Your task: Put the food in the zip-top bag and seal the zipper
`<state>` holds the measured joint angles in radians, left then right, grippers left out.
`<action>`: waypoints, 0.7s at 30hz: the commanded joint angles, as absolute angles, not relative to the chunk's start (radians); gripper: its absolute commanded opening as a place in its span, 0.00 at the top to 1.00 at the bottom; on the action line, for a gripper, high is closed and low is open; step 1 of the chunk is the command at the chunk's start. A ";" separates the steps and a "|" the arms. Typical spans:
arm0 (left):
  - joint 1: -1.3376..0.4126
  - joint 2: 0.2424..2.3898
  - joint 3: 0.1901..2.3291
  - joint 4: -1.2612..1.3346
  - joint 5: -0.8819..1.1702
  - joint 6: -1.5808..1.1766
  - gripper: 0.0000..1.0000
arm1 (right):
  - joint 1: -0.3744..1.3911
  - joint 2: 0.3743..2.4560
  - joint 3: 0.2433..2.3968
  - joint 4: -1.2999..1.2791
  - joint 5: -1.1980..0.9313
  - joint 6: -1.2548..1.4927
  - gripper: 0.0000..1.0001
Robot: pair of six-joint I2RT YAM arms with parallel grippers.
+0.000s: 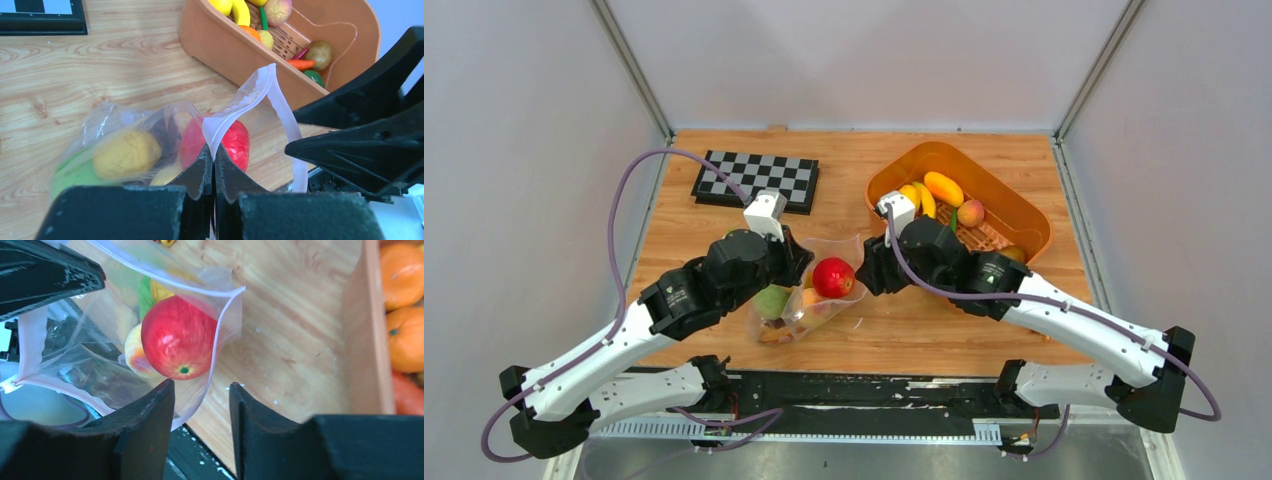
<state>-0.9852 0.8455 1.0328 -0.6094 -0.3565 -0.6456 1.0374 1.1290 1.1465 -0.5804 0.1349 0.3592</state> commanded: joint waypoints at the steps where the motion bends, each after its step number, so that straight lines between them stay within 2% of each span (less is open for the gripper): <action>1: -0.983 0.839 1.052 -0.555 -0.368 -0.643 0.96 | 1.039 1.156 1.141 -0.555 0.068 0.432 0.62; 7: -0.983 0.829 1.080 -0.622 -0.426 -0.614 0.96 | 1.039 1.200 1.258 -0.478 0.018 0.371 0.93; 9: -0.983 0.825 1.110 -0.677 -0.484 -0.596 0.96 | 1.039 1.210 1.298 -0.416 -0.054 0.352 0.99; 15: -0.983 0.800 1.245 -0.860 -0.701 -0.534 0.96 | 1.039 1.319 1.436 -0.319 -0.205 0.345 1.00; 21: -0.983 0.756 1.292 -0.923 -0.744 -0.532 0.96 | 1.038 1.394 1.466 -0.323 -0.202 0.361 1.00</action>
<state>-0.9852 0.7849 1.2407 -0.8722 -0.6540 -0.5514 1.0374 1.3685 1.4460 -0.3790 -0.1680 0.3580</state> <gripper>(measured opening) 0.047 0.015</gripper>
